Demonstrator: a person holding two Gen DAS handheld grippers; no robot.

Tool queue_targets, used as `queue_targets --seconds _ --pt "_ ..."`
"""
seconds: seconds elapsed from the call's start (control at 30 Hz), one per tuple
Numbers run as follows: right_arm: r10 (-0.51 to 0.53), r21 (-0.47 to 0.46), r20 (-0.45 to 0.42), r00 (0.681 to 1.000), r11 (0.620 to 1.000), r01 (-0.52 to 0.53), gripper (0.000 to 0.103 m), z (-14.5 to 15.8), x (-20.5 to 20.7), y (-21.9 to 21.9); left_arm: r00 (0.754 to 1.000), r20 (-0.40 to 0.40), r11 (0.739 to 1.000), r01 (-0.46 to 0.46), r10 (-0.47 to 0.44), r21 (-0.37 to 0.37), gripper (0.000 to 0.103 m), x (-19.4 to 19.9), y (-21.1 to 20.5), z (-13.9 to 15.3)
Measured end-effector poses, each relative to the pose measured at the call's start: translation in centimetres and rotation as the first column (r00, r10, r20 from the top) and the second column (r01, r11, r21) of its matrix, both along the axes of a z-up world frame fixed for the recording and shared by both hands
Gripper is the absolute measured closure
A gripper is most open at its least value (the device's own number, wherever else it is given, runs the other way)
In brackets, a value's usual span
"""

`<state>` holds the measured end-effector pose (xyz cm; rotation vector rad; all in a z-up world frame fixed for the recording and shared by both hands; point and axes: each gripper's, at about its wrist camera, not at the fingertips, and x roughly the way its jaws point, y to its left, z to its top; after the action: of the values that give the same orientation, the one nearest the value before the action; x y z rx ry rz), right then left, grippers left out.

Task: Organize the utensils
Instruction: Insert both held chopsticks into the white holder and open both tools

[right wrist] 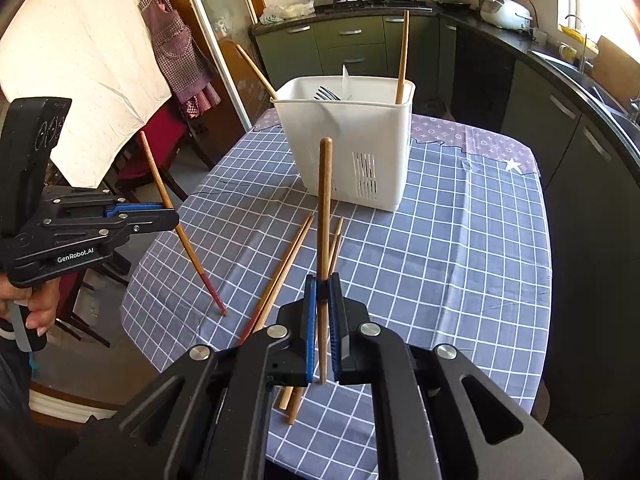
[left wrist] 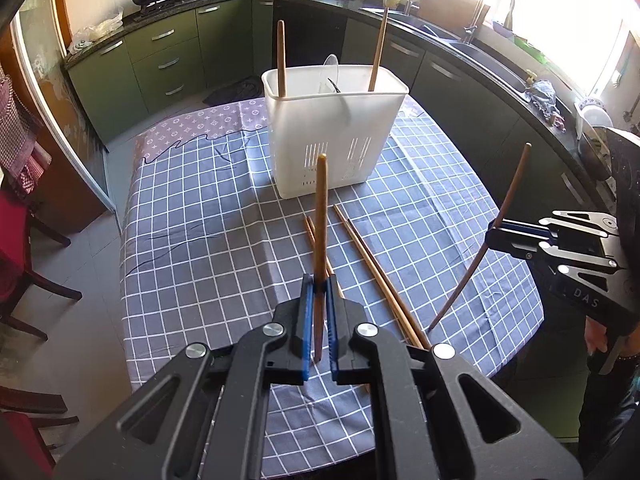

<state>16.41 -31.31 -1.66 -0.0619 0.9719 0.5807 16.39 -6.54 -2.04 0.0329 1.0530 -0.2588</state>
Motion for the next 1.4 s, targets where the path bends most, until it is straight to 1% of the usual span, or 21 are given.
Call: queue_targets --seconds 0.17,0.3,0.4,0.6,0.73,0.87,0.97,1.1,1.23,1.33,1.4 --pt "0.000 0.017 0.008 1.000 1.000 -0.001 0.096 0.1 -0.8 -0.6 1.000 0.001 1.000 0.005 -0.005 0.008 0.097 -0.1 -0.3 0.0" --pt "-0.004 0.030 0.013 1.000 1.000 0.003 0.096 0.0 -0.7 -1.0 1.000 0.009 1.000 0.011 -0.011 0.009 0.097 -0.3 -0.5 0.4" --pt "-0.010 0.042 0.026 1.000 0.999 0.009 0.096 0.5 -0.6 -1.3 1.000 0.019 1.000 0.020 -0.020 0.009 0.097 -0.4 -0.7 0.9" --pt "-0.017 0.060 0.060 0.998 0.998 0.013 0.096 2.2 0.0 -1.4 0.999 0.041 1.000 0.028 -0.029 0.007 0.097 -0.2 -1.1 1.9" --pt "-0.015 0.070 0.091 0.996 0.998 0.009 0.096 4.0 0.7 -1.2 0.998 0.054 0.999 0.034 -0.033 -0.005 0.097 0.3 -1.3 3.0" --pt "-0.020 0.086 0.133 0.991 0.996 0.009 0.096 6.8 2.0 -1.0 0.994 0.105 0.999 0.044 -0.042 -0.015 0.097 1.1 -1.6 5.7" --pt "-0.036 0.111 0.177 0.984 0.994 0.017 0.096 9.6 3.2 -1.0 0.986 0.162 0.998 0.053 -0.048 -0.028 0.097 1.9 -1.9 8.7" --pt "-0.063 0.172 0.223 0.973 0.985 0.025 0.096 13.3 5.1 -1.3 0.966 0.255 0.997 0.051 -0.036 -0.050 0.097 3.3 -2.1 12.9" --pt "-0.108 0.217 0.290 0.951 0.975 0.044 0.096 16.3 7.0 -1.6 0.938 0.346 0.995 0.033 0.000 -0.090 0.097 5.2 -2.0 16.5" --pt "-0.140 0.218 0.329 0.934 0.973 0.069 0.096 17.3 8.8 -1.2 0.912 0.408 0.996 0.001 0.034 -0.085 0.097 6.8 -2.2 17.9" --pt "-0.157 0.205 0.345 0.926 0.975 0.089 0.096 17.2 10.3 -0.7 0.908 0.416 0.997 -0.029 0.054 -0.065 0.097 8.1 -2.5 17.5"
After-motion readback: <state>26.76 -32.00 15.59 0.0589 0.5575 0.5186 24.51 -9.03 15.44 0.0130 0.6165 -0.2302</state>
